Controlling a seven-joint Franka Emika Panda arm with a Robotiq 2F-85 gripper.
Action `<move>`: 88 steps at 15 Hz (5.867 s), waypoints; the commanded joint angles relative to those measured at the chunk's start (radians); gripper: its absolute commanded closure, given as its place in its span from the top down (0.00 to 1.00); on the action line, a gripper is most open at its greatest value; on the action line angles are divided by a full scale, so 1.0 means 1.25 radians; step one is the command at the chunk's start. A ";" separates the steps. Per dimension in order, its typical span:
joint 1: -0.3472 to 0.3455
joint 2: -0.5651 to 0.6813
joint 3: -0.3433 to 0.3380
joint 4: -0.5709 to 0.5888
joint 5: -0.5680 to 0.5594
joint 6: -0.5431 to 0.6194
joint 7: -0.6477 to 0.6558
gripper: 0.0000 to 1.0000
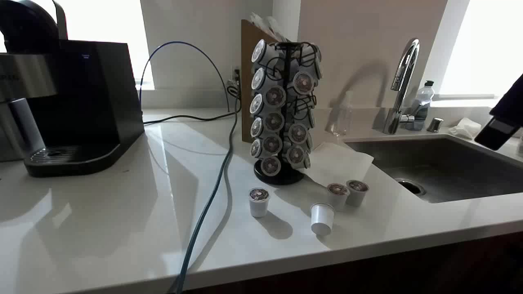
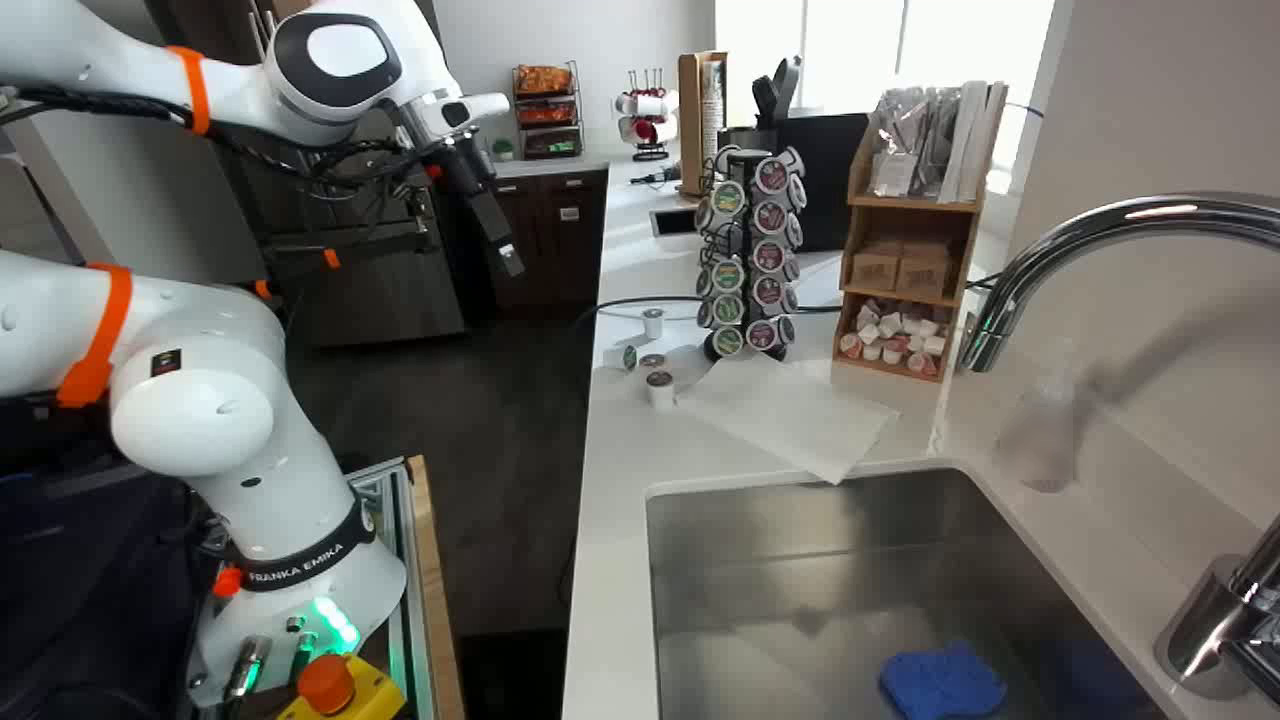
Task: Move one coffee capsule, which is on the counter, to the metal holder
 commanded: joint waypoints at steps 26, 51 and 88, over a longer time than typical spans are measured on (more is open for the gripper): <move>0.041 0.381 -0.355 0.059 -0.040 0.274 -0.727 1.00; 0.017 0.699 -0.326 0.161 -0.114 0.453 -0.809 1.00; -0.018 0.710 -0.290 0.180 -0.024 0.444 -0.835 0.29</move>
